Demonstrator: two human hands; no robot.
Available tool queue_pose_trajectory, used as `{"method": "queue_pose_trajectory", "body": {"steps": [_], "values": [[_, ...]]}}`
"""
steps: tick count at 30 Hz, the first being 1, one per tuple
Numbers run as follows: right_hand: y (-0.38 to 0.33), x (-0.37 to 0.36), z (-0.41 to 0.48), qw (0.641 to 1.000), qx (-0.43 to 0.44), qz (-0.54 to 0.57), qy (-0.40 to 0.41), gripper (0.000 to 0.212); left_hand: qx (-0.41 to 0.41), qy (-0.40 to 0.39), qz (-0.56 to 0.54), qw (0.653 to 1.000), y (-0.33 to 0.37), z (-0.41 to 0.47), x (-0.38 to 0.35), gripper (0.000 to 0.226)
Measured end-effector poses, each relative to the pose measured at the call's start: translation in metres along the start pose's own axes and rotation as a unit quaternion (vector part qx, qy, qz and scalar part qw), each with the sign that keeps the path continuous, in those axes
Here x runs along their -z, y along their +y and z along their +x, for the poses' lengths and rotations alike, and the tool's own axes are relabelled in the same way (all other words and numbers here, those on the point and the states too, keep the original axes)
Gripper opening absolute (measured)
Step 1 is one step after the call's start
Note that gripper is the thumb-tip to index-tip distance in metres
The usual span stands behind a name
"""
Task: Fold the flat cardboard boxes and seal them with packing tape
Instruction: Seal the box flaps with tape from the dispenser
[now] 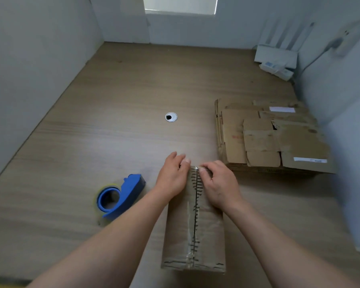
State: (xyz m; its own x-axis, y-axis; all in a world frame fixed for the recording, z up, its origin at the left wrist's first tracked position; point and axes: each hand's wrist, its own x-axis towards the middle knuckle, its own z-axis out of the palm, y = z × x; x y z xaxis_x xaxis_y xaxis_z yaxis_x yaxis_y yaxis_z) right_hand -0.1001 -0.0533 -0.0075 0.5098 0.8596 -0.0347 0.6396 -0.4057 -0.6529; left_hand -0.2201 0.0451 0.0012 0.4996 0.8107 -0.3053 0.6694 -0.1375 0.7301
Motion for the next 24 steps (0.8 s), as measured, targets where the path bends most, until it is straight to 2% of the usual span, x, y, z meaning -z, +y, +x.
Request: {"method": "queue_pose_trajectory", "body": {"steps": [3,7,9,11,13,15,17,19,24], "values": [[-0.001,0.001,-0.007,0.999,-0.027,-0.019,0.022,0.024,0.015,0.014,-0.038,0.999,-0.003,-0.037,0.014,0.076],[0.001,0.003,-0.024,0.993,-0.080,-0.073,0.052,0.029,-0.040,-0.032,0.107,0.993,-0.029,-0.136,0.033,0.098],[0.001,0.008,-0.035,0.986,-0.109,-0.115,0.055,0.032,-0.040,-0.049,0.140,0.988,-0.048,-0.163,0.032,0.103],[0.001,0.013,-0.046,0.981,-0.131,-0.137,0.045,0.035,-0.033,-0.060,0.138,0.988,-0.067,-0.171,0.028,0.099],[0.003,0.018,-0.060,0.979,-0.152,-0.131,0.039,0.034,-0.048,-0.056,0.075,0.994,-0.079,-0.168,0.026,0.095],[0.008,0.024,-0.078,0.974,-0.198,-0.104,0.032,0.040,-0.060,0.000,-0.002,0.998,-0.088,-0.153,0.026,0.092],[0.013,0.028,-0.102,0.970,-0.233,-0.065,0.030,0.051,-0.033,0.076,-0.066,0.994,-0.089,-0.125,0.031,0.087],[0.012,0.024,-0.129,0.969,-0.241,-0.015,0.047,0.057,-0.011,0.097,-0.112,0.989,-0.080,-0.094,0.036,0.082],[-0.004,0.001,-0.180,0.947,-0.288,0.116,0.082,0.084,-0.046,0.095,0.011,0.994,-0.047,-0.061,0.044,0.061]]}}
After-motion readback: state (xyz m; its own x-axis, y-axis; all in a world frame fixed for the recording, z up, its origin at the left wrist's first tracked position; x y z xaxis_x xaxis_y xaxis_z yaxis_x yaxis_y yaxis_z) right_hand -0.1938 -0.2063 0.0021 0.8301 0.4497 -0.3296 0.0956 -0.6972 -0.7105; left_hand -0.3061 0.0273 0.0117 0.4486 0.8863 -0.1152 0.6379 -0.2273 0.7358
